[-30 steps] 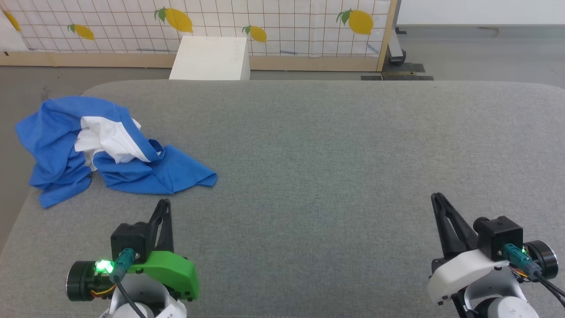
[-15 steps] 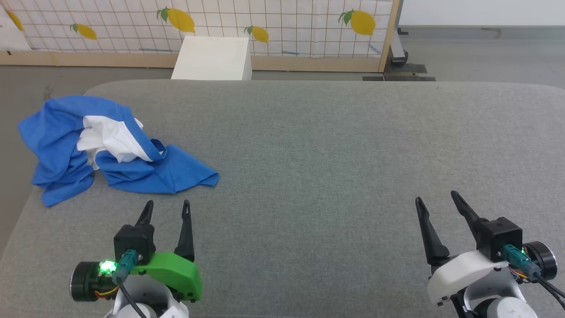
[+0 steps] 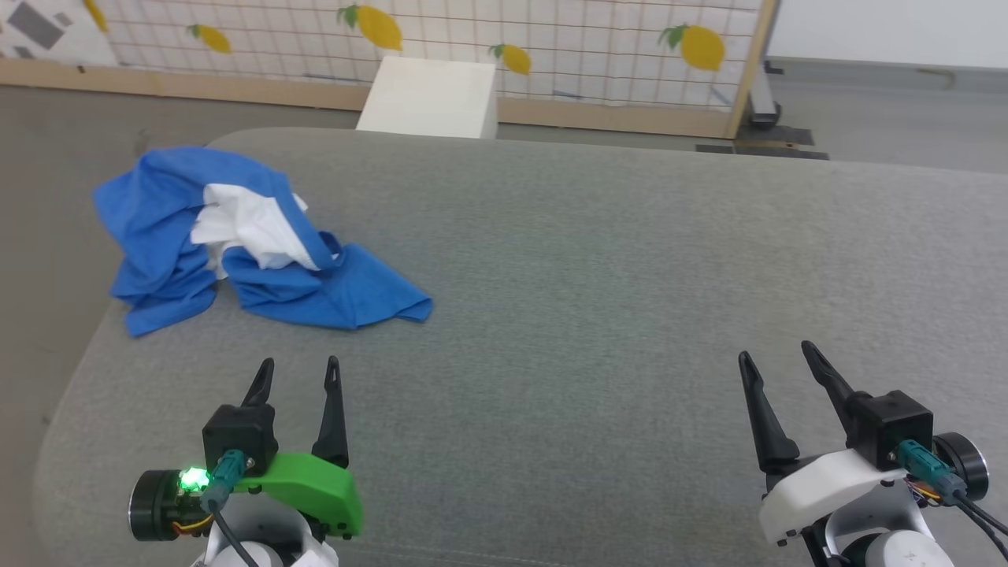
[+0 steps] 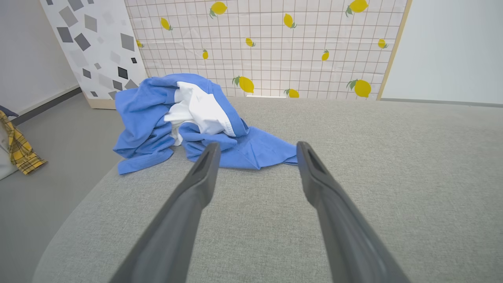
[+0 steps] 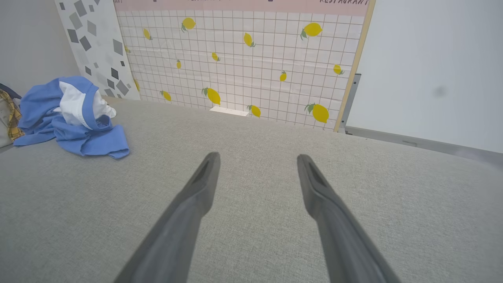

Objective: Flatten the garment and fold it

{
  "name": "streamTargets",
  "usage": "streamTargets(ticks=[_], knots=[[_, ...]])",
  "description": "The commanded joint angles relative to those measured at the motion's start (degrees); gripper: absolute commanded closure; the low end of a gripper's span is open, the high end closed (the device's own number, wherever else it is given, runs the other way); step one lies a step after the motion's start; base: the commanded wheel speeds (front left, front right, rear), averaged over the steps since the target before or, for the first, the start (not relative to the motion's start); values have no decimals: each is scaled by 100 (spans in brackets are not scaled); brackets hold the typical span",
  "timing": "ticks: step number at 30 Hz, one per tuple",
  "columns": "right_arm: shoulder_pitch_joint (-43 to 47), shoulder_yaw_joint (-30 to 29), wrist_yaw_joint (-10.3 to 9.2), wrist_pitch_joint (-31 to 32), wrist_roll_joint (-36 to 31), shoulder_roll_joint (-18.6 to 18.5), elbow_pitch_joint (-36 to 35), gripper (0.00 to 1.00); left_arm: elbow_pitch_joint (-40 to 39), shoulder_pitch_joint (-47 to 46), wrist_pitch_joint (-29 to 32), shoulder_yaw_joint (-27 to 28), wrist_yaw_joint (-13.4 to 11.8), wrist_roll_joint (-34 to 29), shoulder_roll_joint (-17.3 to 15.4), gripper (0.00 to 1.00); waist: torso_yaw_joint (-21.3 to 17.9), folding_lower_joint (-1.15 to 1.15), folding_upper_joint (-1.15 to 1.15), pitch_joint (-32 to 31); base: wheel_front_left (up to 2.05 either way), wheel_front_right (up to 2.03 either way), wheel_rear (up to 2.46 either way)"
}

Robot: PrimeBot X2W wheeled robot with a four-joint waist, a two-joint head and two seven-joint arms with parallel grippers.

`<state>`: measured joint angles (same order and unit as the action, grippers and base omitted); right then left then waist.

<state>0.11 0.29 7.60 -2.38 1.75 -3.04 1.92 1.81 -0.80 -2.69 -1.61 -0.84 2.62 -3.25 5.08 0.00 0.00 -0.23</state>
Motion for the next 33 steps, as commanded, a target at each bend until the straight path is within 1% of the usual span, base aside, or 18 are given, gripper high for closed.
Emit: streamTargets(ticks=[1,23,33], knots=[[-72,17,-2,-62,65,4,28,0,25,-41,-64,-15,-51,62,-36,0,145,0,0,9,0,0,0],[-225,100,-4,-297,233,7,202,0,97,-37,-339,-14,-265,326,-114,0,1054,0,0,71,0,0,0],[-287,139,-5,-409,314,8,299,0,104,-24,-459,-19,-373,435,-148,0,1323,0,0,98,0,0,0]])
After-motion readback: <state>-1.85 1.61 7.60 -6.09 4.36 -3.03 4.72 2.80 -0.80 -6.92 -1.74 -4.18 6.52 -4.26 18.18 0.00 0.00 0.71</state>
